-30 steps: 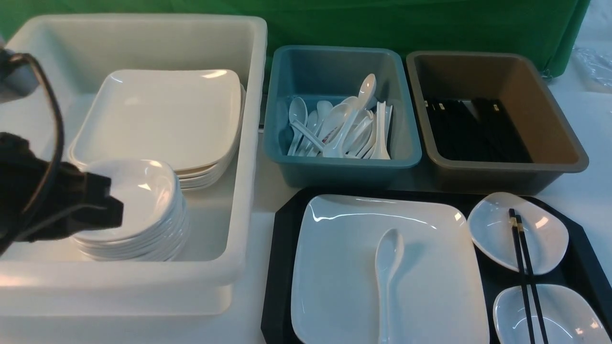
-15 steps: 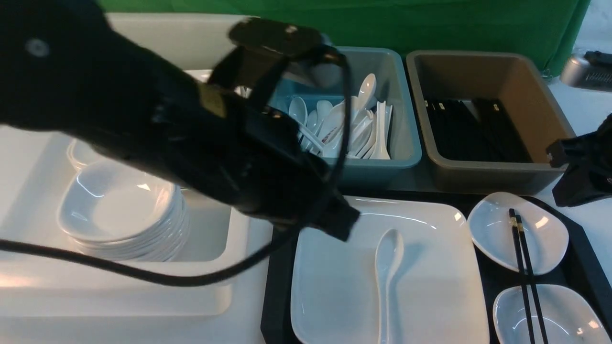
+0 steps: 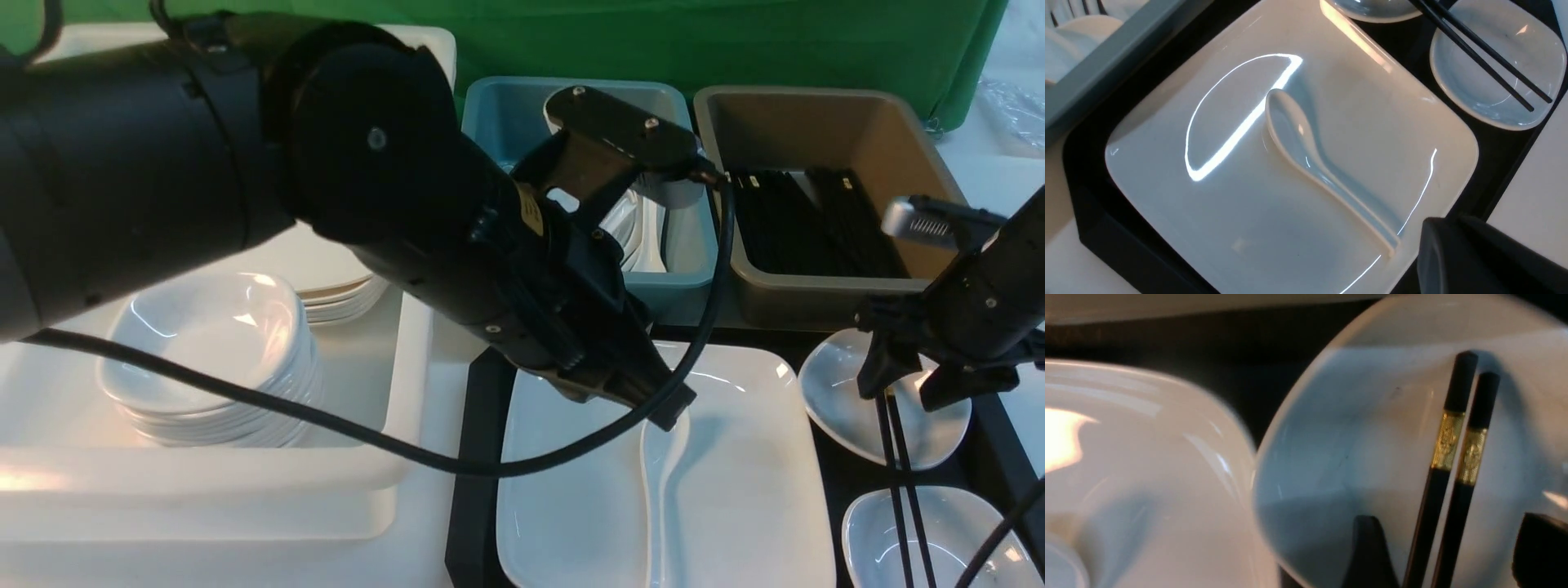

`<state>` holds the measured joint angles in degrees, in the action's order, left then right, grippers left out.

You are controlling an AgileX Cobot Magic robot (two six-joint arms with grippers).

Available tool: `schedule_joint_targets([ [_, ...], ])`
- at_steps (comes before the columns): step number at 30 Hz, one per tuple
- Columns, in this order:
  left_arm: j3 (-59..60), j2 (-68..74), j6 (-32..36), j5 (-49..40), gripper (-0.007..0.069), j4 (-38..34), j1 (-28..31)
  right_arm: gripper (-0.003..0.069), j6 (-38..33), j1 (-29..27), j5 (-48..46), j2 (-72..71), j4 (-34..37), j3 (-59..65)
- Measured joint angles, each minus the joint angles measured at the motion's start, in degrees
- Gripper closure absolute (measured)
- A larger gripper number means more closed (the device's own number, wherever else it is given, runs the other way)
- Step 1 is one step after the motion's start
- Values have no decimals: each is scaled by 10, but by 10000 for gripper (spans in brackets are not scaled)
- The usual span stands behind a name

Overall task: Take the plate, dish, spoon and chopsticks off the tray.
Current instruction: Use the right arm to grab a pair of chopsticks from the plate

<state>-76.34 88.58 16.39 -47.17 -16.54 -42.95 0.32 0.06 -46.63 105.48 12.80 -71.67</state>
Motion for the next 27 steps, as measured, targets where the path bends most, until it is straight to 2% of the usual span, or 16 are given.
schedule_joint_targets([
  [6, 0, 0, 4, 38, 617, 5, 0, 183, 3, 0, 11, 33, 0, 0],
  [9, 0, 0, 4, 68, 617, 5, 0, 233, 4, 0, 11, 41, 0, 0],
  [12, 0, 0, 5, 100, 617, 6, 0, 319, 4, 0, 11, 44, 0, 0],
  [16, 0, 0, 5, 116, 614, 5, 0, 503, 3, 0, 11, 45, 1, 0],
  [27, 0, 0, 6, 117, 613, 5, 0, 504, -3, 0, -20, 44, 6, 0],
])
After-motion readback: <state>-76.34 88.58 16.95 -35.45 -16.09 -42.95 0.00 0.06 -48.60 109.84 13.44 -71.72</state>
